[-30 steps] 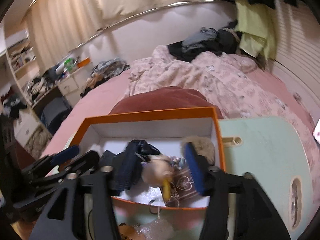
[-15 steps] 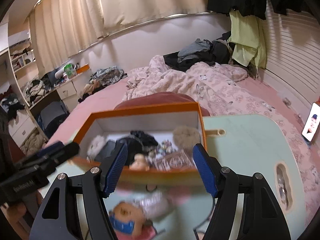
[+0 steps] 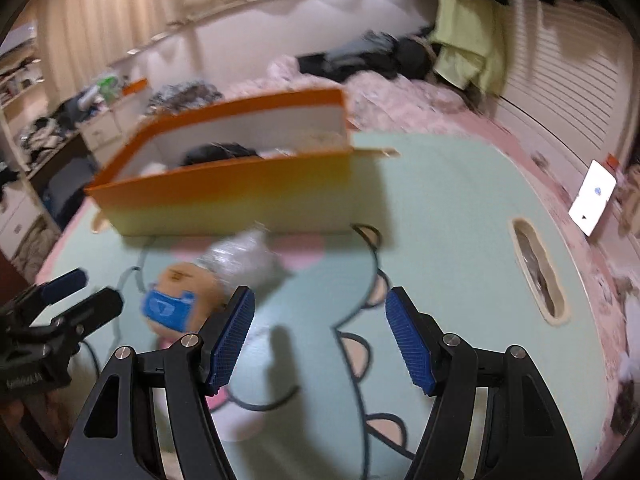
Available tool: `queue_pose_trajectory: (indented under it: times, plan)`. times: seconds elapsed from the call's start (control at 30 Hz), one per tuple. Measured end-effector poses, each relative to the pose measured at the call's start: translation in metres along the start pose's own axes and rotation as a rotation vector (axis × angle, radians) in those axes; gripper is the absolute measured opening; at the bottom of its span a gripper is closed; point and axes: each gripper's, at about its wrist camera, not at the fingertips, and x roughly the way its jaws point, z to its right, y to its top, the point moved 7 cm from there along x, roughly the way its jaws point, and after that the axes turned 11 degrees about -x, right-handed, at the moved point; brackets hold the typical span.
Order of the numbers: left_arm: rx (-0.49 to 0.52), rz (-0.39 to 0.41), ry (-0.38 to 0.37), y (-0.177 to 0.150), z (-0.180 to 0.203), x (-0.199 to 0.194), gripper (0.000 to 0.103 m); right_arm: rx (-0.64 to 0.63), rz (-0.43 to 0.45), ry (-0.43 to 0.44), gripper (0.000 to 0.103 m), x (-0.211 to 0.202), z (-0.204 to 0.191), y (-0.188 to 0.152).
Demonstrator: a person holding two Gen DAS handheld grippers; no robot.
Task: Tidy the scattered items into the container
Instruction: 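Move both open tools back toward the bubble-wrap bag and bear plush, then grasp bubble-wrap bag with right tool while left tool grasps brown bear plush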
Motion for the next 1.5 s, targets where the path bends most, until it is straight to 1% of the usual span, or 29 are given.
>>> queue_pose_trajectory:
  times: [0.03,0.07,0.1,0.13,0.17,0.23,0.3,0.43,0.5,0.53,0.57,0.63,0.7,0.73,0.77,0.87,0.93,0.97,1.0,1.03,1.07,1.13,1.17,1.27,1.33,1.37,1.5]
  plan:
    - [0.002,-0.011,0.017,-0.002,-0.001,0.003,0.097,0.000,-0.022,-0.014,0.069,0.004,0.002,-0.002]
    - [0.001,-0.034,0.037,-0.005,-0.001,0.007,0.101,-0.009,-0.038,-0.038,0.072,0.008,0.004,-0.005]
    - [0.022,-0.049,0.066,-0.007,0.000,0.012,0.103,-0.025,-0.042,-0.062,0.074,0.010,0.004,-0.006]
    - [0.047,-0.053,0.091,-0.008,0.001,0.015,0.103,-0.042,-0.049,-0.076,0.082,0.012,0.004,-0.006]
    - [0.072,-0.060,0.116,-0.010,0.003,0.018,0.103,-0.048,-0.050,-0.075,0.086,0.014,0.003,-0.006]
    - [0.110,-0.051,0.117,-0.015,0.010,0.019,0.103,-0.051,-0.048,-0.072,0.086,0.015,0.004,-0.006]
    - [0.126,-0.053,0.104,-0.018,0.013,0.019,0.103,-0.048,-0.041,-0.069,0.086,0.016,0.006,-0.008]
    - [0.126,-0.045,0.098,-0.019,0.012,0.017,0.103,-0.052,-0.033,-0.067,0.086,0.014,0.006,-0.008]
    - [0.125,-0.040,0.094,-0.018,0.011,0.017,0.103,-0.055,-0.028,-0.051,0.086,0.012,0.002,-0.008]
    - [0.125,-0.039,0.092,-0.017,0.011,0.017,0.103,-0.061,-0.020,-0.024,0.085,0.011,-0.001,-0.006]
    - [0.125,-0.037,0.091,-0.017,0.011,0.017,0.103,-0.074,-0.006,0.002,0.081,0.009,-0.006,-0.002]
    - [0.126,-0.033,0.090,-0.016,0.012,0.018,0.103,-0.107,0.031,-0.004,0.076,0.002,-0.013,0.008]
    - [0.126,-0.032,0.089,-0.015,0.012,0.018,0.103,-0.130,0.059,0.008,0.076,-0.002,-0.021,0.020]
    - [0.126,-0.032,0.088,-0.014,0.012,0.018,0.103,-0.137,0.065,0.023,0.073,-0.002,-0.026,0.026]
    - [0.127,-0.031,0.088,-0.014,0.012,0.018,0.103,-0.138,0.064,0.040,0.067,-0.001,-0.030,0.030]
    - [0.127,-0.031,0.087,-0.014,0.012,0.019,0.103,-0.140,0.040,0.088,0.054,0.011,-0.040,0.038]
    - [0.128,-0.031,0.086,-0.014,0.012,0.018,0.103,-0.137,0.000,0.096,0.052,0.027,-0.042,0.037]
    - [0.128,-0.031,0.085,-0.014,0.013,0.018,0.103,-0.132,-0.027,0.095,0.044,0.034,-0.042,0.034]
    - [0.129,-0.030,0.086,-0.013,0.013,0.018,0.103,-0.133,-0.033,0.079,0.039,0.037,-0.040,0.032]
    - [0.129,-0.031,0.085,-0.013,0.013,0.018,0.103,-0.146,-0.019,0.054,0.035,0.037,-0.039,0.032]
    - [0.128,-0.030,0.084,-0.013,0.012,0.018,0.103,-0.158,-0.019,0.055,0.034,0.036,-0.039,0.031]
    - [0.128,-0.031,0.082,-0.013,0.013,0.019,0.103,-0.118,0.000,0.099,0.033,0.029,-0.035,0.029]
    - [0.129,-0.031,0.082,-0.013,0.013,0.019,0.103,-0.091,0.027,0.116,0.033,0.022,-0.032,0.029]
    - [0.130,-0.033,0.081,-0.012,0.013,0.019,0.103,-0.044,0.114,0.116,0.034,0.002,-0.020,0.031]
    - [0.134,-0.024,0.062,-0.013,0.015,0.015,0.103,-0.028,0.143,0.118,0.034,-0.008,-0.014,0.033]
    - [0.134,-0.008,0.049,-0.012,0.016,0.011,0.103,-0.025,0.156,0.115,0.034,-0.013,-0.012,0.033]
    - [0.138,0.103,0.004,-0.002,0.023,-0.018,0.103,-0.023,0.199,0.091,0.034,-0.027,-0.006,0.040]
